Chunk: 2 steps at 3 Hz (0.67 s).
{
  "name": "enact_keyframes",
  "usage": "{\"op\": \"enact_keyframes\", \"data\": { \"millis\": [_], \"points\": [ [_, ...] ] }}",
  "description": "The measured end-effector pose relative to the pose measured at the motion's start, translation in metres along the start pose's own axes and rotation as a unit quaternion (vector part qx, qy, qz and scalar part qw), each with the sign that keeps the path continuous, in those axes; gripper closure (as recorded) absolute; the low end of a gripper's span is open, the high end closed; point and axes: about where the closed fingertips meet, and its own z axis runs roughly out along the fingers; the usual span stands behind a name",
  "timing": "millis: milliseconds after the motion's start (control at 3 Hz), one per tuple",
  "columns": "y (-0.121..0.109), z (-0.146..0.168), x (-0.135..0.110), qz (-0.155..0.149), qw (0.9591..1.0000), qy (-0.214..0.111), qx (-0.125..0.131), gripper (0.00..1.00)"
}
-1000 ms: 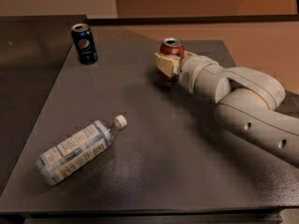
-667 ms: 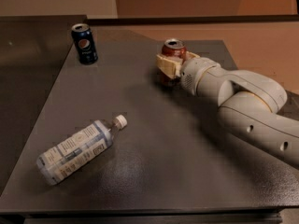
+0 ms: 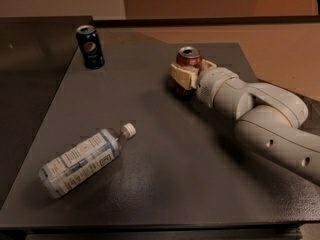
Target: Place coke can upright
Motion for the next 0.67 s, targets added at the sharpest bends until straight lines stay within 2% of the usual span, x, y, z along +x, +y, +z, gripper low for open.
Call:
{"op": "enact_keyframes", "data": {
  "millis": [667],
  "points": [
    [0.002, -0.0019, -0.0093, 0.0, 0.9998, 0.021, 0.002, 0.35]
  ]
}}
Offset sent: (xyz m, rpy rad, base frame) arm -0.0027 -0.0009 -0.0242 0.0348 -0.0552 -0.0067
